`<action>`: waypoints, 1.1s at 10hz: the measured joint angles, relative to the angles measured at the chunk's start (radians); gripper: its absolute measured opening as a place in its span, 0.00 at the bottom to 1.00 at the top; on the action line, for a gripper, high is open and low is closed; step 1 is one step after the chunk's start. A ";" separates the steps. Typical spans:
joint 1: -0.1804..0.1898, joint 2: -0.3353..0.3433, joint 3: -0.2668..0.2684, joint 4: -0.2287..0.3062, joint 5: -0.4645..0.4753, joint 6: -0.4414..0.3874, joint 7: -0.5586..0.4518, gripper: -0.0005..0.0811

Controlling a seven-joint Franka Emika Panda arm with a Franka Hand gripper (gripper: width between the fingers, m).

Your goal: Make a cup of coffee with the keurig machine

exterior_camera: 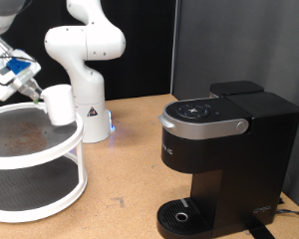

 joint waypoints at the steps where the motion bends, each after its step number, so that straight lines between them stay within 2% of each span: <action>1: 0.002 -0.009 0.017 0.017 0.017 -0.031 0.028 0.08; 4: 0.013 -0.015 0.115 0.055 0.011 -0.074 0.118 0.08; 6: 0.012 -0.017 0.108 0.042 0.042 -0.052 0.118 0.08; 8: 0.024 -0.020 0.150 0.005 0.113 0.038 0.169 0.08; 11: 0.086 -0.010 0.250 -0.030 0.223 0.205 0.283 0.08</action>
